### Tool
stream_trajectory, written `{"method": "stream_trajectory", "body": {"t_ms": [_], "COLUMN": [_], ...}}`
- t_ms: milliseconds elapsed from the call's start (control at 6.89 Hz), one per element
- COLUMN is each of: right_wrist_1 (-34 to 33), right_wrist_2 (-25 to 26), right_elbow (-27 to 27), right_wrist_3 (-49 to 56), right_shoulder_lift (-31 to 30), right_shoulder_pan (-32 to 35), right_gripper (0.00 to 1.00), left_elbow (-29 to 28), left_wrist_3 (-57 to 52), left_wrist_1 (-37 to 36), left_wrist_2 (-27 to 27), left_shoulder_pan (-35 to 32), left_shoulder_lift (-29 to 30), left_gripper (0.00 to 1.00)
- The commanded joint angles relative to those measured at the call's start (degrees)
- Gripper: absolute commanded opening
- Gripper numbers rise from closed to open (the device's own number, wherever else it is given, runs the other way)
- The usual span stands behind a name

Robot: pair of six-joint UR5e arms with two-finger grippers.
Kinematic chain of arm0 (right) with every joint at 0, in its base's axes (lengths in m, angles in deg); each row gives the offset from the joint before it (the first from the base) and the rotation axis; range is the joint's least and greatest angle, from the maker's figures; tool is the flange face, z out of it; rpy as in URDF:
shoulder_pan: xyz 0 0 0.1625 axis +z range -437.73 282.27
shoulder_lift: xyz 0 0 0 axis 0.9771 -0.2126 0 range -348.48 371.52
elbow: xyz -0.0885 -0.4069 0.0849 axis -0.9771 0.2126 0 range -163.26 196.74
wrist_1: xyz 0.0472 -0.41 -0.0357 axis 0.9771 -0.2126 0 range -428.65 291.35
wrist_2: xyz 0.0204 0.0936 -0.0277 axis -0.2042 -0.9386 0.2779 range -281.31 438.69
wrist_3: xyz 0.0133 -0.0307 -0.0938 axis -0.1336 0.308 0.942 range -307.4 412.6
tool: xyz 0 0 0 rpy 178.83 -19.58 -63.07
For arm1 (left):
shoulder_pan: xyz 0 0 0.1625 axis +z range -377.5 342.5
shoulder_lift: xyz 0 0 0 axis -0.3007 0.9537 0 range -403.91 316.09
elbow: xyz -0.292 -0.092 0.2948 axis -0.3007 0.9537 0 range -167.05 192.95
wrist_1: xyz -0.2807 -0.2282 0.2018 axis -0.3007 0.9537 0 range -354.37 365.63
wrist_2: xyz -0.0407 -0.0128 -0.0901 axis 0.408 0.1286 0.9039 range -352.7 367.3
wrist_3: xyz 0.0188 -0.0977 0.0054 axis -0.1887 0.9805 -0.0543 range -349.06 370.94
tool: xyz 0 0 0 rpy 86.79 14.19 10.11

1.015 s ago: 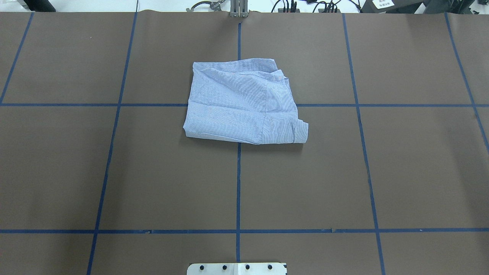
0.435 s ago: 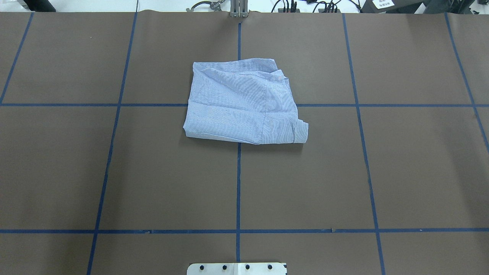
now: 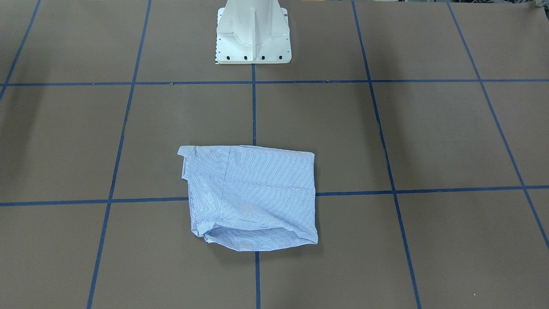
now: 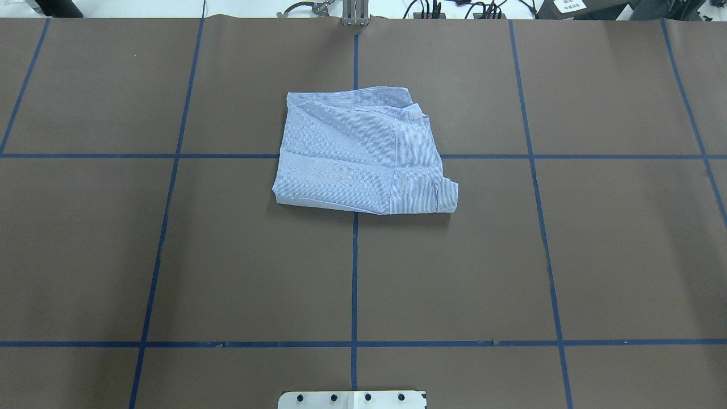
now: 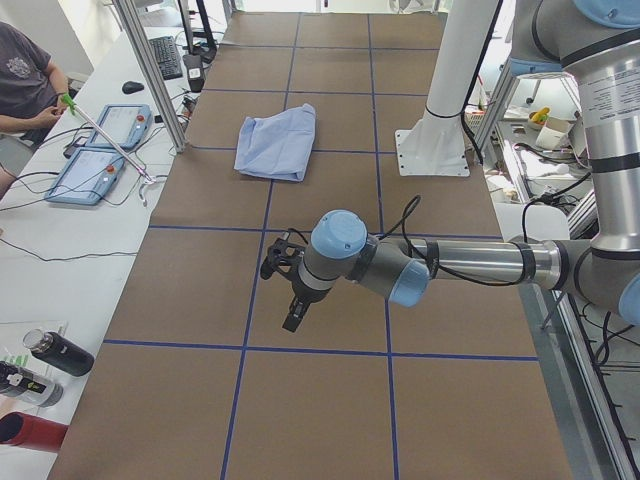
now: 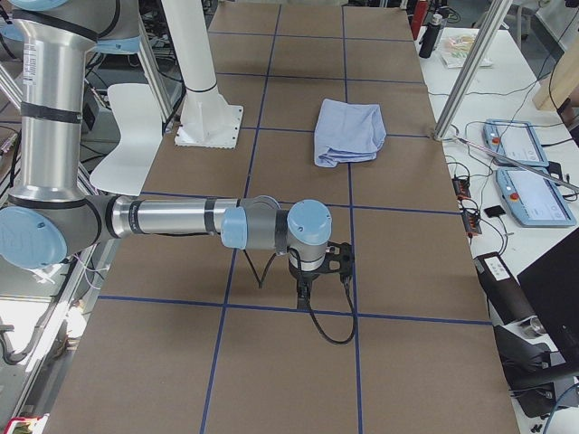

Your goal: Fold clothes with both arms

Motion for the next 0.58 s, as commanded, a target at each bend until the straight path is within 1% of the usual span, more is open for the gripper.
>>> {"method": "stream_trajectory", "body": {"t_ms": [0, 290, 435], "right_wrist_1": [0.2, 0.2, 0.9], "right_wrist_2": [-0.5, -0.2, 0.0], "right_elbow": [-0.7, -1.0, -2.5], "right_wrist_3": [-2.2, -1.6, -1.8], "right_shoulder_lift": [0.4, 1.1, 0.9], "right_shoulder_pan": [0.0, -0.1, 0.0], "right_gripper": [1.00, 1.00, 1.00], "left_elbow": [0.0, -1.8, -2.1], "left_wrist_3": [0.0, 0.0, 0.1], "left_wrist_1": [0.0, 0.0, -0.1], "left_wrist_2": [0.1, 0.1, 0.1], "left_shoulder_pan": [0.0, 0.0, -0.1], "left_shoulder_lift": [0.3, 0.1, -0.3], "left_gripper": [1.00, 1.00, 1.00]}}
